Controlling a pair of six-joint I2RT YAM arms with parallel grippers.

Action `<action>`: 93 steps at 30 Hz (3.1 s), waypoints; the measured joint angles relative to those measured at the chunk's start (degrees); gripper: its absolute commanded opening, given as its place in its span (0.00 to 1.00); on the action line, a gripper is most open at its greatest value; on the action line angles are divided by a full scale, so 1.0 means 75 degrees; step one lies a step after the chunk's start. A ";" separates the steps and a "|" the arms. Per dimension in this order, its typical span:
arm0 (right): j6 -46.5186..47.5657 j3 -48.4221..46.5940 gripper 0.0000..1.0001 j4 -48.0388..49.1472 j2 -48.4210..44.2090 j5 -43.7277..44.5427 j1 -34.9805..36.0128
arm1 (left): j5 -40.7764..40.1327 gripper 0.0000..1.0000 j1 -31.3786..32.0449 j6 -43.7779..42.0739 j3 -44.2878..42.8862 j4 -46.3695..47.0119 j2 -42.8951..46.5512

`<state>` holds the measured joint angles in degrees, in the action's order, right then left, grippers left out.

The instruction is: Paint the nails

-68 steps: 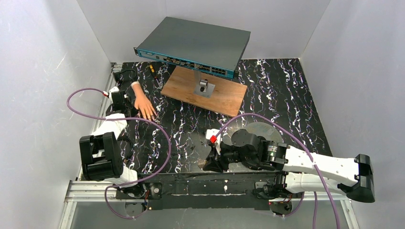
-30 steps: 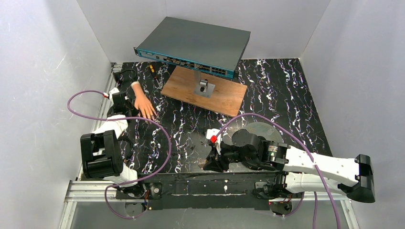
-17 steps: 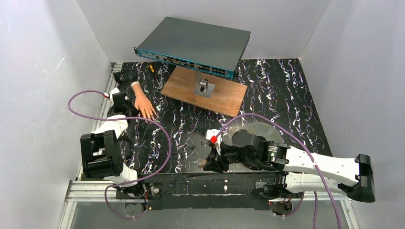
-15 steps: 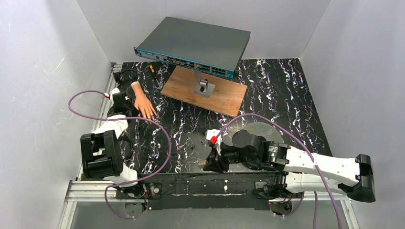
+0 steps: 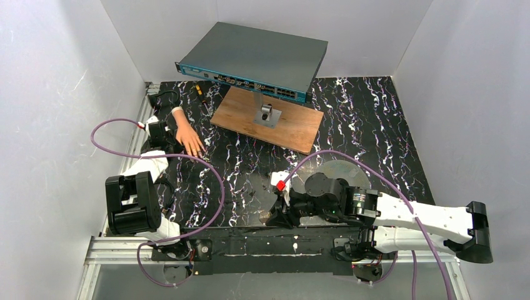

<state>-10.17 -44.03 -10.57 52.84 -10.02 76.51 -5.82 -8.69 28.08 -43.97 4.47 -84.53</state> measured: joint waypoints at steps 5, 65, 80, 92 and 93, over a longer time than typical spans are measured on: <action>-0.0017 0.0000 0.01 -0.0006 -0.0017 0.0099 0.0079 | 0.0047 0.00 0.0047 0.0003 0.0000 -0.0117 0.0000; -0.0017 0.0149 0.01 -0.0402 -0.0306 0.0300 0.0117 | -0.0224 0.00 0.0076 -0.0667 -0.0650 -0.0431 -0.0338; -0.0032 0.0149 0.01 -0.0411 -0.0402 0.0323 0.0122 | -0.0219 0.00 0.0067 -0.0743 -0.0691 -0.0187 -0.0463; -0.0061 0.0149 0.01 -0.0411 -0.0399 0.0323 0.0175 | -0.0210 0.00 0.0067 -0.0772 -0.0691 -0.0006 -0.0525; -0.0064 0.0149 0.01 -0.0411 -0.0399 0.0329 0.0178 | -0.0221 0.00 0.0067 -0.0772 -0.0691 0.0006 -0.0525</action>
<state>-10.66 -42.92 -13.65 49.84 -7.55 77.84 -7.49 -8.19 22.28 -49.15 4.51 -88.47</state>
